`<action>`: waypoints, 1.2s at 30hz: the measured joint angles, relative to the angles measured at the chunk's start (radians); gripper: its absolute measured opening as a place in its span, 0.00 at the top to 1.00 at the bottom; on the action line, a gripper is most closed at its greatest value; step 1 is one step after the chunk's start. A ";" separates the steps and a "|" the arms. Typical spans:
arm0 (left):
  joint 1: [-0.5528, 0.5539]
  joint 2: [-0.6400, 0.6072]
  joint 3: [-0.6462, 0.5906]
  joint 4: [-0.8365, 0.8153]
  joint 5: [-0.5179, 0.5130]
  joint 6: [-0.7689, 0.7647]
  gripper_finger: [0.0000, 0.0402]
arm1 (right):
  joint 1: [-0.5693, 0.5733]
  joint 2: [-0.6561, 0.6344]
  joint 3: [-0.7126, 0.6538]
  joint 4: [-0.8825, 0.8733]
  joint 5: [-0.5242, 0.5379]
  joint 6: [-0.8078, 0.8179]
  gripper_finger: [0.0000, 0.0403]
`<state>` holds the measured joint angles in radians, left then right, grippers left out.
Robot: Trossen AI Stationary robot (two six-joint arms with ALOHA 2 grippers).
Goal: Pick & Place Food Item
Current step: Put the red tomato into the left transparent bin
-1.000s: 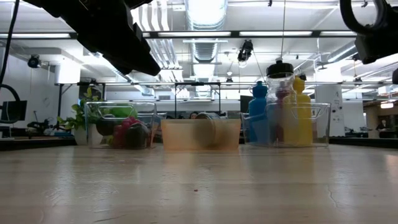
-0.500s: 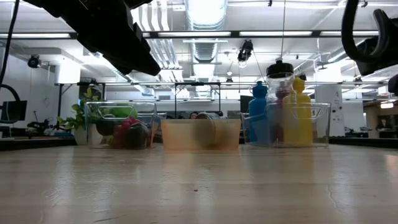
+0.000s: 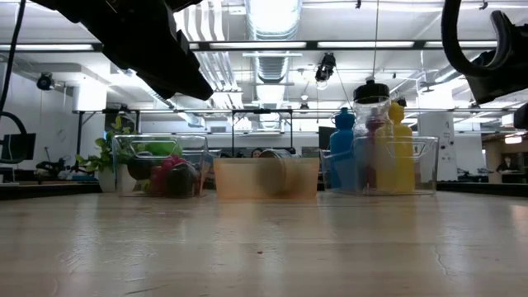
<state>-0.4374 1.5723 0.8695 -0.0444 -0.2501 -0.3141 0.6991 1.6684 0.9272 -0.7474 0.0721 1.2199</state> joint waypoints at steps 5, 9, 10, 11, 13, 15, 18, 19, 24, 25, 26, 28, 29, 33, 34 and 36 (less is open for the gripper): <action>0.000 0.000 0.000 0.000 0.000 0.000 0.98 | 0.000 0.000 0.000 0.002 -0.002 0.003 0.34; 0.000 0.000 0.000 0.001 0.000 0.000 0.98 | 0.000 -0.002 0.003 0.001 -0.002 -0.001 0.35; 0.000 0.000 0.000 0.001 0.000 0.000 0.98 | -0.002 -0.002 0.007 0.001 -0.003 -0.004 0.35; 0.000 0.000 0.000 0.001 0.000 0.000 0.98 | -0.006 -0.004 0.015 0.000 -0.003 -0.014 0.35; 0.000 0.000 0.000 0.001 0.000 0.000 0.98 | -0.016 -0.007 0.038 0.002 0.001 -0.040 0.35; 0.000 0.000 0.000 0.001 0.000 0.007 0.98 | -0.034 -0.007 0.068 0.004 0.006 -0.078 0.35; 0.000 0.000 0.000 0.003 0.000 0.023 0.98 | -0.072 -0.007 0.116 0.004 0.033 -0.141 0.35; 0.000 -0.003 0.000 0.001 0.000 0.023 0.98 | -0.088 -0.006 0.133 0.005 0.045 -0.166 0.35; -0.007 -0.050 0.000 -0.019 0.000 0.024 0.98 | -0.177 0.000 0.209 0.016 0.060 -0.305 0.35; -0.011 -0.065 0.000 -0.029 0.000 0.023 0.98 | -0.195 0.002 0.219 0.028 0.061 -0.331 0.34; -0.015 -0.078 0.000 -0.034 0.000 0.024 0.98 | -0.211 0.003 0.227 0.038 0.062 -0.357 0.34; -0.031 -0.109 0.000 -0.048 0.000 0.024 0.98 | -0.243 0.004 0.234 0.088 0.062 -0.409 0.34; -0.042 -0.125 0.000 -0.058 -0.002 0.024 0.98 | -0.258 0.009 0.238 0.128 0.061 -0.430 0.34; -0.093 -0.174 0.000 -0.094 -0.060 0.027 0.98 | -0.308 0.046 0.276 0.163 0.058 -0.519 0.34; -0.107 -0.183 0.000 -0.095 -0.085 0.027 0.98 | -0.317 0.058 0.291 0.177 0.057 -0.541 0.34; -0.133 -0.201 0.000 -0.105 -0.122 0.027 0.98 | -0.334 0.098 0.319 0.177 0.056 -0.578 0.34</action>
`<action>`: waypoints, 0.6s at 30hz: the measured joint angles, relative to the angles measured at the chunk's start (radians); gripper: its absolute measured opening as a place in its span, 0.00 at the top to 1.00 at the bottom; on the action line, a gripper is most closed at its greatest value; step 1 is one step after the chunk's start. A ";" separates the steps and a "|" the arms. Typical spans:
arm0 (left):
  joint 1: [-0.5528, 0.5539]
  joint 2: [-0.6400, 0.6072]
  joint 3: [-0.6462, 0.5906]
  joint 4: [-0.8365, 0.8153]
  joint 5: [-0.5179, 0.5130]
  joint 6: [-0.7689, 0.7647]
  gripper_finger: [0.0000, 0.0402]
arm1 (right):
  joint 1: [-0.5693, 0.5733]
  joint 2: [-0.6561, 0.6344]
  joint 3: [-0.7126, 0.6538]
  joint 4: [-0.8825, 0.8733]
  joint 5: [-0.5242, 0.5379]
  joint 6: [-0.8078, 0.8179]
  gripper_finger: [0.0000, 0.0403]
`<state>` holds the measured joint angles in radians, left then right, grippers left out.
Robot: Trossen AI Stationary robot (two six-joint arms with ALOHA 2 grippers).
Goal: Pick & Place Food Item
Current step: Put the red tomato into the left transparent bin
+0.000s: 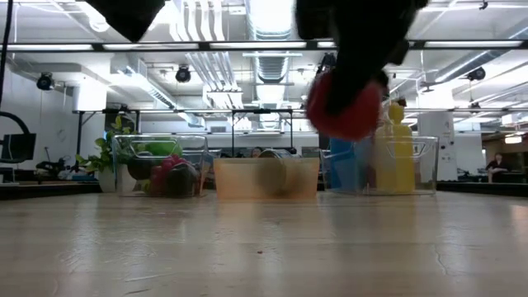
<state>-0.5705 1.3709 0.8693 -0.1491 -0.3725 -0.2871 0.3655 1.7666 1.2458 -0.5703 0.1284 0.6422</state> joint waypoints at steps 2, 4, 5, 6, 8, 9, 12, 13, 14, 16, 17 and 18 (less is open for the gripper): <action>-0.024 -0.015 0.000 -0.017 -0.024 0.000 0.98 | -0.011 0.050 0.042 0.011 -0.016 -0.042 0.34; -0.042 -0.024 0.000 -0.015 -0.045 0.000 0.98 | -0.020 0.105 0.089 -0.001 -0.045 -0.087 0.34; -0.052 -0.027 0.000 -0.019 -0.054 0.000 0.98 | -0.024 0.131 0.115 0.003 -0.058 -0.113 0.34; -0.056 -0.028 0.000 -0.015 -0.057 0.000 0.98 | -0.026 0.156 0.140 0.009 -0.063 -0.136 0.34; -0.063 -0.030 0.000 -0.019 -0.058 0.000 0.98 | -0.032 0.205 0.187 0.001 -0.076 -0.182 0.34; -0.068 -0.030 0.000 -0.025 -0.058 0.000 0.98 | -0.034 0.231 0.212 0.004 -0.082 -0.202 0.34; -0.074 -0.032 0.000 -0.026 -0.058 0.000 0.98 | -0.037 0.297 0.277 0.001 -0.095 -0.251 0.34; -0.076 -0.033 0.000 -0.028 -0.058 0.000 0.98 | -0.038 0.315 0.298 0.005 -0.110 -0.264 0.34; -0.077 -0.033 0.000 -0.029 -0.058 0.000 0.98 | -0.040 0.331 0.316 0.006 -0.125 -0.276 0.34; -0.077 -0.035 0.000 -0.029 -0.058 0.000 0.98 | -0.042 0.362 0.348 0.005 -0.152 -0.291 0.34; -0.079 -0.035 0.000 -0.030 -0.058 0.000 0.98 | -0.044 0.377 0.363 0.005 -0.166 -0.297 0.34; -0.079 -0.035 0.000 -0.032 -0.058 0.000 0.98 | -0.045 0.390 0.375 0.003 -0.175 -0.303 0.34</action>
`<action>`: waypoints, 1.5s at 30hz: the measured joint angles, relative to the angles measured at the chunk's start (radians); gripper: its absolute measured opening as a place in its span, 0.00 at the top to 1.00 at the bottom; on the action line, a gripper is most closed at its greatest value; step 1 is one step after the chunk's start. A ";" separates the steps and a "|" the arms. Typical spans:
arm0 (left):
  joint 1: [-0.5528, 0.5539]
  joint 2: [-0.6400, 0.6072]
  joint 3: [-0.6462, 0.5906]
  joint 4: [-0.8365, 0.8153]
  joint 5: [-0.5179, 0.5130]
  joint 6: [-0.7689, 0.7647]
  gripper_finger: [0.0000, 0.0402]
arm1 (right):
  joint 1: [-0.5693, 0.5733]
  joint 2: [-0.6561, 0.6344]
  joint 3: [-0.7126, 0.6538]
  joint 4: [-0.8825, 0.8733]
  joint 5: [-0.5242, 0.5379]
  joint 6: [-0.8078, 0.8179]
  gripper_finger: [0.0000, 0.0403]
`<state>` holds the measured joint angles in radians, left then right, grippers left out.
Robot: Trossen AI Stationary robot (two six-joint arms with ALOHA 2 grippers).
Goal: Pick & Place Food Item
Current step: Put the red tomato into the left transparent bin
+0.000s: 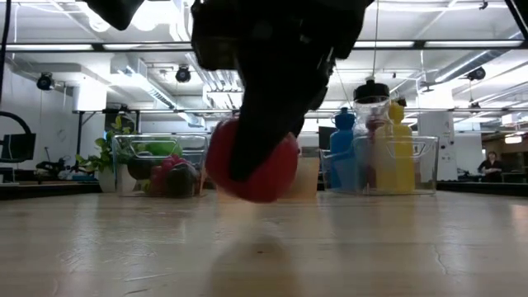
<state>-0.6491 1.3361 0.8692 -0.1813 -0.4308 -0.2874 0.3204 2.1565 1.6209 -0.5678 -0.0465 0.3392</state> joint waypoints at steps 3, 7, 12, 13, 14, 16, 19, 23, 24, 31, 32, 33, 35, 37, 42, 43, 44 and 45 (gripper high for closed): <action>0.000 0.000 0.000 -0.005 0.000 0.000 0.98 | -0.004 0.018 0.020 -0.004 -0.007 -0.016 0.34; 0.000 0.000 0.000 -0.005 0.000 0.000 0.98 | -0.012 0.016 0.022 -0.005 -0.009 -0.022 0.34; 0.000 0.000 0.000 -0.004 0.000 -0.001 0.98 | -0.019 0.015 0.023 -0.003 -0.012 -0.024 0.34; 0.000 0.000 0.000 -0.004 0.000 -0.001 0.98 | -0.019 0.015 0.023 -0.003 -0.014 -0.025 0.34; 0.000 0.000 0.000 -0.004 0.000 -0.001 0.98 | -0.019 0.015 0.023 -0.004 -0.015 -0.025 0.34; 0.000 0.000 0.000 -0.004 0.000 -0.001 0.98 | -0.019 0.015 0.022 -0.004 -0.018 -0.025 0.33; 0.000 0.000 0.000 -0.004 0.000 -0.003 0.98 | -0.021 0.014 0.022 -0.004 -0.019 -0.025 0.31; 0.000 0.000 0.000 -0.004 0.000 -0.003 0.98 | -0.021 0.014 0.022 -0.003 -0.019 -0.021 0.26; 0.000 0.000 0.000 -0.003 0.000 -0.003 0.98 | -0.021 0.014 0.022 -0.004 -0.018 -0.021 0.25; 0.000 0.000 0.000 -0.003 0.000 -0.003 0.98 | -0.020 0.013 0.022 -0.004 -0.018 -0.007 0.17; 0.000 0.000 0.000 -0.003 0.000 -0.003 0.98 | -0.020 0.013 0.022 -0.003 -0.018 -0.006 0.16; 0.000 0.000 0.000 -0.003 0.000 -0.003 0.98 | -0.020 0.013 0.022 -0.003 -0.018 -0.007 0.16; 0.000 0.000 0.000 -0.003 0.000 -0.003 0.98 | -0.020 0.012 0.022 -0.003 -0.018 -0.007 0.14; 0.000 0.000 0.000 -0.003 0.000 -0.003 0.98 | -0.020 0.012 0.022 -0.003 -0.017 -0.008 0.13; 0.000 0.000 0.000 -0.003 0.000 -0.003 0.98 | -0.020 0.012 0.022 -0.003 -0.014 -0.018 0.11; 0.000 0.000 0.000 -0.003 0.000 -0.003 0.98 | -0.020 0.012 0.022 -0.004 -0.014 -0.018 0.11; 0.000 0.000 0.000 -0.003 0.000 -0.003 0.98 | -0.020 0.011 0.022 -0.005 -0.014 -0.019 0.11; 0.000 0.000 0.000 -0.003 0.000 -0.003 0.98 | -0.020 0.010 0.022 -0.006 -0.014 -0.020 0.11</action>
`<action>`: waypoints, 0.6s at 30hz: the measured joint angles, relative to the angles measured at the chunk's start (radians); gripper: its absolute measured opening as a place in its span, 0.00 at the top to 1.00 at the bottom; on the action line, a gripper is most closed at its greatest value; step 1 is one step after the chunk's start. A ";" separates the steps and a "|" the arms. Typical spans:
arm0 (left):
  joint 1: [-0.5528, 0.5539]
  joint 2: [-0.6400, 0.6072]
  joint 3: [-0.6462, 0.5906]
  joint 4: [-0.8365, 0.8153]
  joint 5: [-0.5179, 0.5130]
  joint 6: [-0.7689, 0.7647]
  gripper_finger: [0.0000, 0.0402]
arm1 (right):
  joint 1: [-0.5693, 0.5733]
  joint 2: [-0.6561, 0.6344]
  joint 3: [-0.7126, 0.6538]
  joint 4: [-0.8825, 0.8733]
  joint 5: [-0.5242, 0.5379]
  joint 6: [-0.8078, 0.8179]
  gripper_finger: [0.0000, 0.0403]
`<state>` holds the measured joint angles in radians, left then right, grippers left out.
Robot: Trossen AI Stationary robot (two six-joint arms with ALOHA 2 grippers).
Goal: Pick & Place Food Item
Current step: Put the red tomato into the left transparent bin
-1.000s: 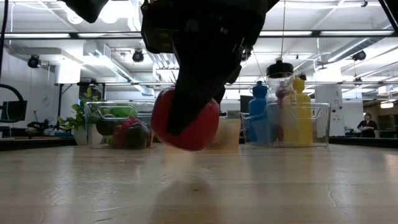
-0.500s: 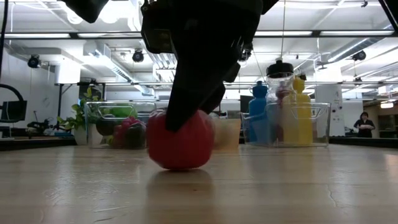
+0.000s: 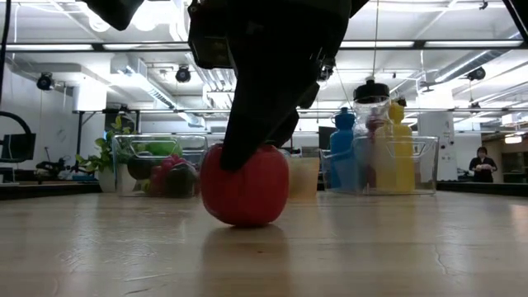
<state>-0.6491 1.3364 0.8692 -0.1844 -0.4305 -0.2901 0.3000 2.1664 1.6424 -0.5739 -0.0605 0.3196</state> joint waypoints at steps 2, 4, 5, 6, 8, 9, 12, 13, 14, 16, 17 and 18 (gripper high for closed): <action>0.000 0.000 0.000 0.000 0.000 0.000 0.98 | 0.000 -0.006 0.001 -0.008 0.000 -0.002 0.11; 0.000 0.000 0.000 0.000 0.000 0.002 0.98 | -0.001 -0.011 0.013 -0.034 0.000 0.008 0.11; 0.000 0.000 0.000 0.000 0.000 0.003 0.98 | -0.001 -0.014 0.023 -0.056 0.000 0.016 0.11; 0.000 0.000 0.000 0.000 0.000 0.003 0.98 | -0.001 -0.018 0.035 -0.087 0.000 0.016 0.11; 0.000 0.000 0.000 0.000 0.000 0.003 0.98 | 0.001 -0.030 0.058 -0.137 0.003 0.013 0.11; 0.000 0.000 0.000 0.000 0.000 0.003 0.98 | 0.001 -0.036 0.070 -0.154 0.005 0.013 0.11; 0.000 0.000 0.000 0.000 0.000 0.003 0.98 | 0.004 -0.059 0.098 -0.176 0.010 0.017 0.11; 0.000 0.000 0.000 0.000 0.000 0.003 0.98 | 0.007 -0.071 0.103 -0.180 0.012 0.018 0.11; 0.000 0.000 0.000 0.000 0.000 0.003 0.98 | 0.011 -0.084 0.105 -0.184 0.014 0.017 0.11; 0.000 0.000 0.000 0.001 0.000 -0.004 0.98 | 0.020 -0.113 0.106 -0.188 0.013 0.017 0.11; -0.002 0.000 0.000 -0.001 -0.001 -0.010 0.98 | 0.025 -0.131 0.105 -0.193 0.013 0.015 0.11; -0.002 0.000 0.000 -0.001 0.000 -0.013 0.98 | 0.030 -0.148 0.105 -0.203 0.012 0.012 0.11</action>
<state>-0.6514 1.3369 0.8692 -0.1852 -0.4309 -0.3027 0.3299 2.0179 1.7473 -0.7767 -0.0483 0.3320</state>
